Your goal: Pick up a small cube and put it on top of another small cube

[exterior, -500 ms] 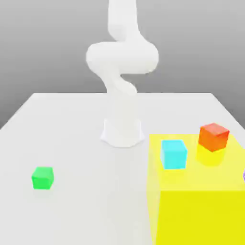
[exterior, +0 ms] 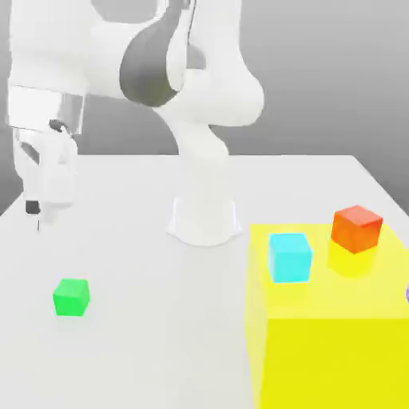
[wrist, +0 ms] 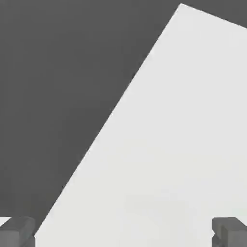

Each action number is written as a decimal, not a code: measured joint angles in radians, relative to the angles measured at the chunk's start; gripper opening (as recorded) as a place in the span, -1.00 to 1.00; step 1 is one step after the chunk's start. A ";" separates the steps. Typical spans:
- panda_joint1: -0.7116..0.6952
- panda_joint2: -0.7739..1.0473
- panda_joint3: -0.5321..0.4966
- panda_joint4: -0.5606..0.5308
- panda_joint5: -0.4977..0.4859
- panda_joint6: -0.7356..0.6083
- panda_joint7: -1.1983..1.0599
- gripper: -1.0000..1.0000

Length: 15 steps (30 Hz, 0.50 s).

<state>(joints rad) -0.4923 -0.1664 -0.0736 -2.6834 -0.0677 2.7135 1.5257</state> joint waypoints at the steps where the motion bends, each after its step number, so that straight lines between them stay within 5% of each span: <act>1: -0.018 0.036 -0.013 -0.022 0.004 0.024 0.035 0.00; 5: -0.102 0.179 -0.060 -0.106 0.068 0.119 0.140 0.00; 12: -0.177 0.432 0.031 -0.084 0.170 0.319 0.100 0.00; 13: -0.185 0.456 0.040 -0.080 0.174 0.338 0.096 -1.00; 15: -0.185 0.456 0.040 -0.080 0.173 0.339 0.096 -1.00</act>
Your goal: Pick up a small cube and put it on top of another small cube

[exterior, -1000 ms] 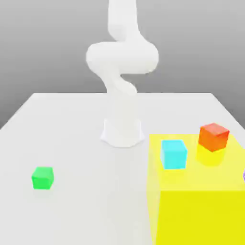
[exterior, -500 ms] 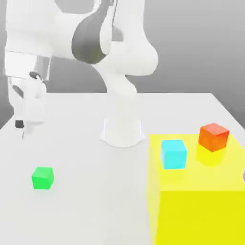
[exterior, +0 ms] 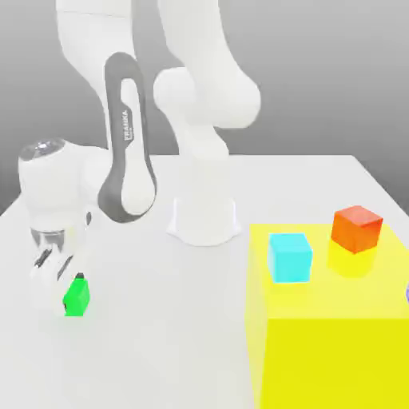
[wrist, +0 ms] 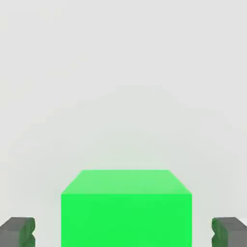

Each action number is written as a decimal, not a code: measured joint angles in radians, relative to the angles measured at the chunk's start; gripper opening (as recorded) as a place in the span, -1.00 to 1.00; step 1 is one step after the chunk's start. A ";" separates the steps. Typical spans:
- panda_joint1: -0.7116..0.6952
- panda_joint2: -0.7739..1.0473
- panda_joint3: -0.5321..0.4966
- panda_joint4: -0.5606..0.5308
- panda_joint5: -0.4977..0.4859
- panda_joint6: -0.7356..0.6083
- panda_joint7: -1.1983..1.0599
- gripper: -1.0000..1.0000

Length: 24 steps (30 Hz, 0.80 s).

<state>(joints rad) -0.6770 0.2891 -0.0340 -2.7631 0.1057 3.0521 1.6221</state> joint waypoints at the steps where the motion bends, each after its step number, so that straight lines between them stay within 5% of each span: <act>1: 0.000 0.000 0.000 0.000 0.000 0.001 0.000 -1.00; 13: 0.053 -0.232 -0.025 -0.026 -0.092 -0.200 0.027 -1.00; 24: 0.486 -0.332 0.191 0.283 -0.208 -0.575 -0.384 -1.00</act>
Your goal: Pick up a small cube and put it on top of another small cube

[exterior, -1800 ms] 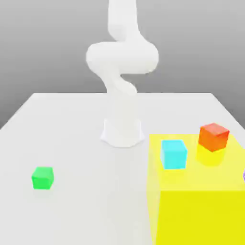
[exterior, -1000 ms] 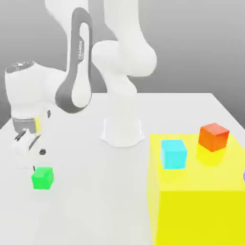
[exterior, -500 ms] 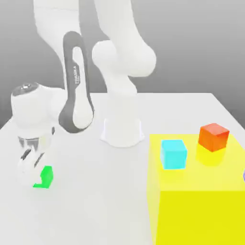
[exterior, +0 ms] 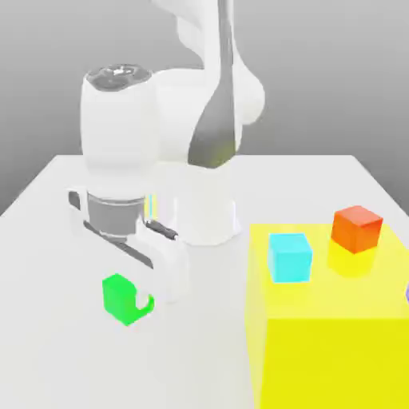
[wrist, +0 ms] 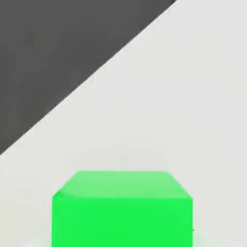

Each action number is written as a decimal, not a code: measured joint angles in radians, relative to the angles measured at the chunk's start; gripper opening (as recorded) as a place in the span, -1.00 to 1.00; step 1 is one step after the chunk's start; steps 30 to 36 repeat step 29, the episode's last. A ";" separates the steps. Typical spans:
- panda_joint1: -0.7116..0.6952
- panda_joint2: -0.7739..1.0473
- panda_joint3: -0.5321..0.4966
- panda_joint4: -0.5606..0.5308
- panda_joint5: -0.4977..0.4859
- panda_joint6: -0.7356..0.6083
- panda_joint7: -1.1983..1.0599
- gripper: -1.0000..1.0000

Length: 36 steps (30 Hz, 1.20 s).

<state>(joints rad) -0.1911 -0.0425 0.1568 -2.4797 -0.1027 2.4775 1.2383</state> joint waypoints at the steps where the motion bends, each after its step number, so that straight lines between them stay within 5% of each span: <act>1: 0.043 -0.007 0.020 0.031 -0.010 -0.037 -0.040 -1.00; 6: 0.217 -0.062 0.111 0.157 -0.037 -0.224 -0.132 -1.00; 20: 0.297 -0.326 0.243 0.091 0.244 -0.433 0.497 -1.00; 25: 0.286 -0.294 0.268 -0.006 0.271 -0.304 0.574 -1.00; 26: 0.286 -0.283 0.273 -0.022 0.271 -0.278 0.577 1.00; 36: 0.286 -0.283 0.273 -0.022 0.271 -0.278 0.577 1.00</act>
